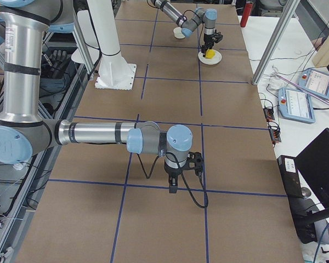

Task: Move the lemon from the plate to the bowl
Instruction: 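Lower the left gripper and close it around the lemon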

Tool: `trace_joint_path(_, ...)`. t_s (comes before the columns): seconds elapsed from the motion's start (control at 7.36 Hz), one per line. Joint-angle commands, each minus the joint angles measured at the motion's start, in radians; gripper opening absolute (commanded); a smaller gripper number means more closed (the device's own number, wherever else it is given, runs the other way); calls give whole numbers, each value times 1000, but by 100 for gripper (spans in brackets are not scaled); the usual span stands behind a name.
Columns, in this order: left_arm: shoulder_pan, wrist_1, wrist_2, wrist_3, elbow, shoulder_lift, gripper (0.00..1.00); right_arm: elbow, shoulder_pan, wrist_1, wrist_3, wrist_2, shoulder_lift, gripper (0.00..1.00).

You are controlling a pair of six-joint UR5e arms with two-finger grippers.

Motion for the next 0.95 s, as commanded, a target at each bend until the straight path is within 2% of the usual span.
trace_joint_path(0.0,1,-34,75,4,0,-3,94,0,0,0,0,0,0,100)
trace_joint_path(0.41,2,-38,79,5,0,0,86,0,0,0,0,0,0,100)
trace_joint_path(0.54,2,-36,79,1,0,3,66,0,0,0,0,0,0,100)
trace_joint_path(0.68,2,-32,79,-6,-3,3,31,0,0,0,0,0,0,100)
trace_joint_path(0.82,-5,-18,77,-9,-29,3,0,0,0,0,0,0,0,100)
